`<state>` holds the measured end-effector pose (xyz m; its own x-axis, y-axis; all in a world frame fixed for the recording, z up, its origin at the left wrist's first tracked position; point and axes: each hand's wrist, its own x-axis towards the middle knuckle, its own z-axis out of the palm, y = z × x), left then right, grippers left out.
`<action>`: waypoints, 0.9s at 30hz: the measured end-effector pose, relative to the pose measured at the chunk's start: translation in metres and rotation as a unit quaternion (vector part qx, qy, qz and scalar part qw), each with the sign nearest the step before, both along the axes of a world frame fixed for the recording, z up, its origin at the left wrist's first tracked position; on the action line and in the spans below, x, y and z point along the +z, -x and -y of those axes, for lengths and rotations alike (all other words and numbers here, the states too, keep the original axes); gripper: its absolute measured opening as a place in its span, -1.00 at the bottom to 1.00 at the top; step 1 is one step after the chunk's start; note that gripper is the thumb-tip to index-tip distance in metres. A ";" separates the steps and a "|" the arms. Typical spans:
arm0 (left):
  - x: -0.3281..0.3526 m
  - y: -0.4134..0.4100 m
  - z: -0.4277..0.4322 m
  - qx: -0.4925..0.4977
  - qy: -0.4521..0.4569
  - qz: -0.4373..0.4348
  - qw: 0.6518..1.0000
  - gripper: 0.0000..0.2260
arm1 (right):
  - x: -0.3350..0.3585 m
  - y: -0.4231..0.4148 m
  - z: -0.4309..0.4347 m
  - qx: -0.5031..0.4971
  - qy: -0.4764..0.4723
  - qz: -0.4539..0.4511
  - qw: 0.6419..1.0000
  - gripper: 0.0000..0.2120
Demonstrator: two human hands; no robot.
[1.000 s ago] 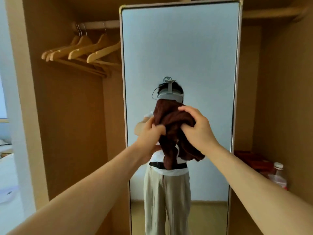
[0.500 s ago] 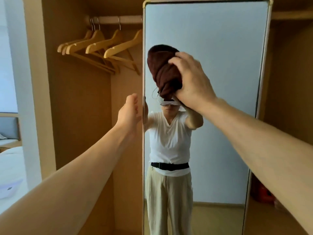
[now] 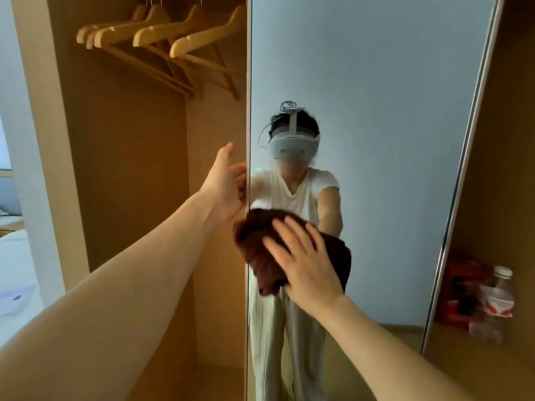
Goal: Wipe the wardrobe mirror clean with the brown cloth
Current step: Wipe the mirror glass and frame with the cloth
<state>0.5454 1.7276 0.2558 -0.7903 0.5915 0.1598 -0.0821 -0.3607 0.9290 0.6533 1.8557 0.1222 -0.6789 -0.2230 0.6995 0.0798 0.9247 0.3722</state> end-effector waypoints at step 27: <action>-0.029 -0.001 0.006 0.025 0.056 0.013 0.998 -0.26 | 0.013 -0.018 -0.026 0.095 -0.163 0.138 0.972 -0.46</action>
